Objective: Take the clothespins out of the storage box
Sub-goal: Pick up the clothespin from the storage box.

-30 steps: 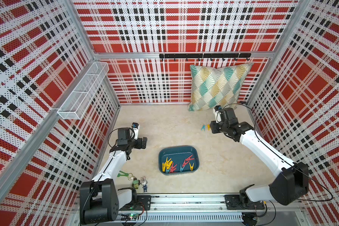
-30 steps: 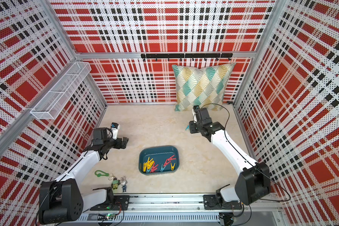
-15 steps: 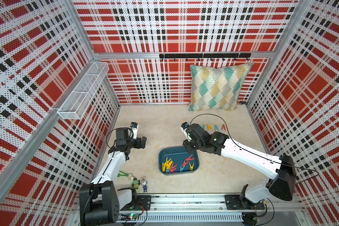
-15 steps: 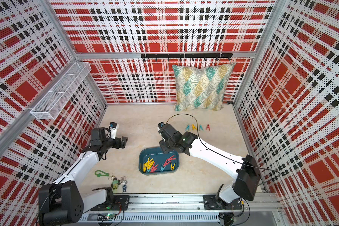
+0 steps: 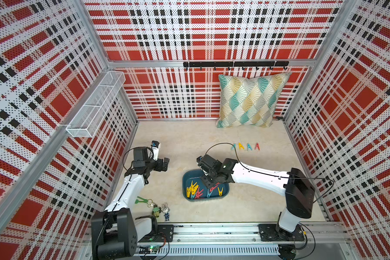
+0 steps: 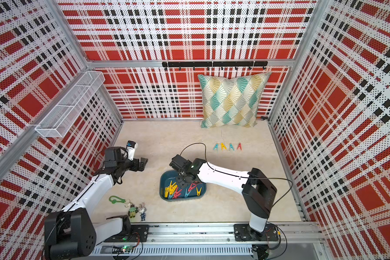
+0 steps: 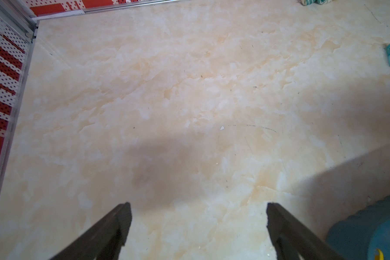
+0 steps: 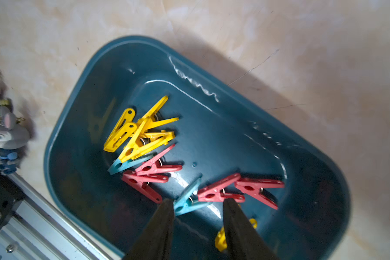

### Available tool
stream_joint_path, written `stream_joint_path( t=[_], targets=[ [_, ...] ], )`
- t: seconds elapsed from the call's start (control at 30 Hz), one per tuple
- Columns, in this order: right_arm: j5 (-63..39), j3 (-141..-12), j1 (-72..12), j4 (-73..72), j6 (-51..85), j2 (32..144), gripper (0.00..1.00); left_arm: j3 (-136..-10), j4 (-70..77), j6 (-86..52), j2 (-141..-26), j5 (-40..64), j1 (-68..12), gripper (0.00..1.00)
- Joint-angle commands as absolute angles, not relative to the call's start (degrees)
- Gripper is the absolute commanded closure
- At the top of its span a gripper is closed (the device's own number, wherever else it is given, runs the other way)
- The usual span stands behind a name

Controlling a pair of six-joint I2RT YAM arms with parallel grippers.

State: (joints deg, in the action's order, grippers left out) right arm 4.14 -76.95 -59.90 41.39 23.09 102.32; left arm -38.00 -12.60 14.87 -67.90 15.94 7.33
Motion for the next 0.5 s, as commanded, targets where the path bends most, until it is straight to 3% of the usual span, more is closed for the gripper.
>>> stream_joint_path(
  t=[0.0,0.47],
  targets=[
    [2.73,-79.95,-60.72,39.16,23.78,105.65,0.57,-38.76,-13.54,15.55,-68.13,16.09,7.91,0.01],
    [13.89,-78.01,-57.81,48.87,26.10,106.88,0.54,-38.75,-13.54,15.66,-68.23,15.82,8.09,0.01]
  ],
)
